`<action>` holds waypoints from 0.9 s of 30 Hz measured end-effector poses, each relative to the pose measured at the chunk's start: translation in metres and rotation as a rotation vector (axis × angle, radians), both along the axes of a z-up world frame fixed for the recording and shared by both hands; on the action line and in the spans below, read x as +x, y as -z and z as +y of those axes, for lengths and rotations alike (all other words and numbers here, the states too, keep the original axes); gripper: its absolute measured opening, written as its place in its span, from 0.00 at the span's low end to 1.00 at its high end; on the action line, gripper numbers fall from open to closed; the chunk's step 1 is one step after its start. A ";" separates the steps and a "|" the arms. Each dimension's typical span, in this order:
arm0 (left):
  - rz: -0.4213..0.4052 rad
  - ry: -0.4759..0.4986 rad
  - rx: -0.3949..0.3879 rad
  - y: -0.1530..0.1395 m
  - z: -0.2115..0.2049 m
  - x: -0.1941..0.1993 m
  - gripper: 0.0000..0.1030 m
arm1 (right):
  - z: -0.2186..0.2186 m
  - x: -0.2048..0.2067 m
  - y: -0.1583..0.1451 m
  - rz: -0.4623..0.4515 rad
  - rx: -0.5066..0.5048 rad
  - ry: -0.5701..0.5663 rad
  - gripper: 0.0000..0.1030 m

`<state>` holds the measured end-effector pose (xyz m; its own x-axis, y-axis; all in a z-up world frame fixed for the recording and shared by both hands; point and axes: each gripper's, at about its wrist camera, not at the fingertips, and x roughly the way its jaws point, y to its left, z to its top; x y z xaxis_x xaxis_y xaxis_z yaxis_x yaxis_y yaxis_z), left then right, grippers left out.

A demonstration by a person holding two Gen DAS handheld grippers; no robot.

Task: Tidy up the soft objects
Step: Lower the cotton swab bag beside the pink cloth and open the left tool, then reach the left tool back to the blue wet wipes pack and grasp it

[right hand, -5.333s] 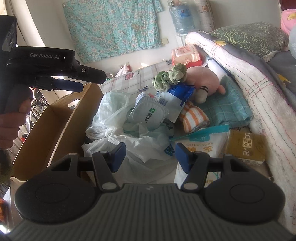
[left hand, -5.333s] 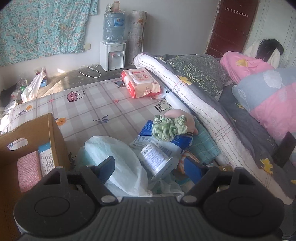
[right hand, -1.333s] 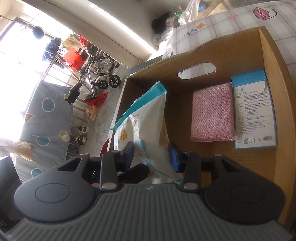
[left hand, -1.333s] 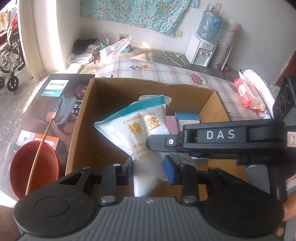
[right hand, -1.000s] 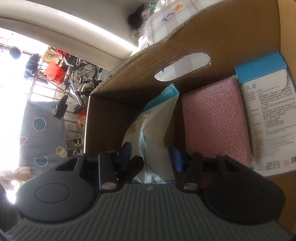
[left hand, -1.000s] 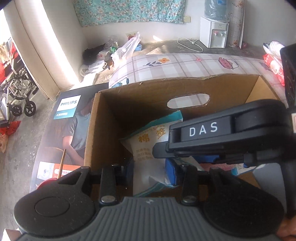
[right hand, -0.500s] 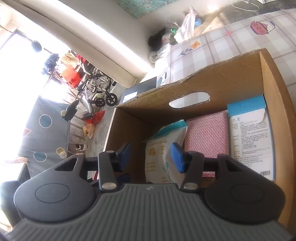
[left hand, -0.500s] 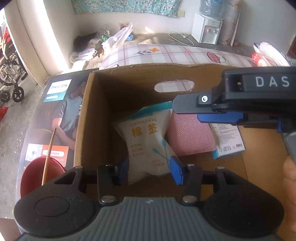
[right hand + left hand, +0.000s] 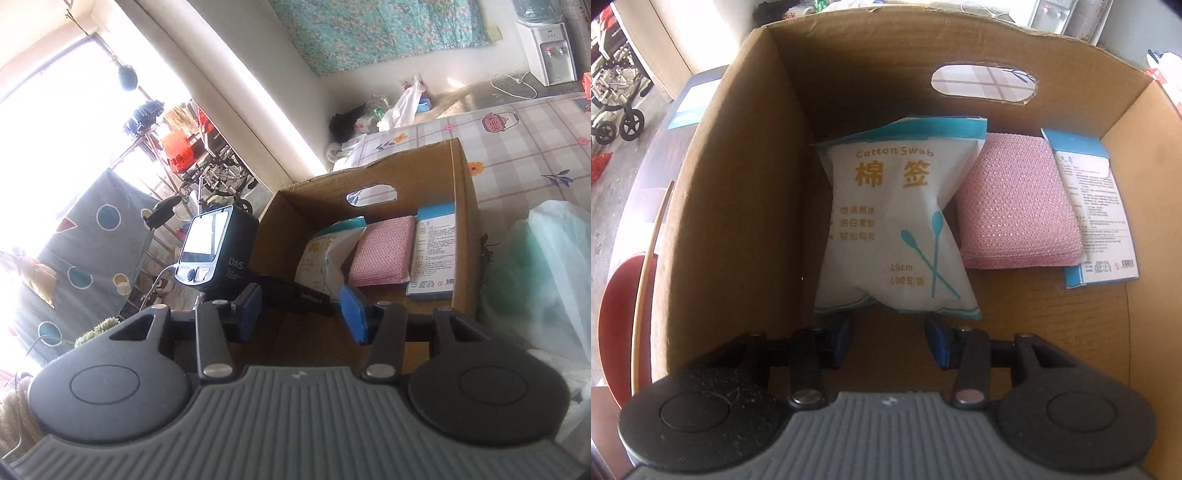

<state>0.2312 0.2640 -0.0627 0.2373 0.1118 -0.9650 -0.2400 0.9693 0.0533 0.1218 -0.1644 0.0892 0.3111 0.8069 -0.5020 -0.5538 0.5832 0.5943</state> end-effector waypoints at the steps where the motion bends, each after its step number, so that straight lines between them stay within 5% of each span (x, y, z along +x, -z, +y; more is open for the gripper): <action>1: 0.000 -0.006 0.007 0.000 -0.001 0.000 0.43 | -0.006 -0.004 -0.002 -0.013 0.004 0.004 0.47; 6: -0.023 -0.039 0.015 -0.007 -0.010 -0.011 0.53 | -0.023 -0.018 -0.005 -0.038 0.002 0.021 0.47; 14: -0.132 -0.074 -0.015 -0.056 -0.030 -0.043 0.88 | -0.048 -0.039 -0.004 -0.064 0.022 0.038 0.52; 22: -0.196 -0.061 -0.027 -0.088 -0.047 -0.055 0.88 | -0.078 -0.055 -0.006 -0.069 0.052 0.082 0.54; 27: -0.262 -0.024 -0.115 -0.111 -0.077 -0.072 0.88 | -0.104 -0.062 -0.005 -0.083 0.062 0.125 0.55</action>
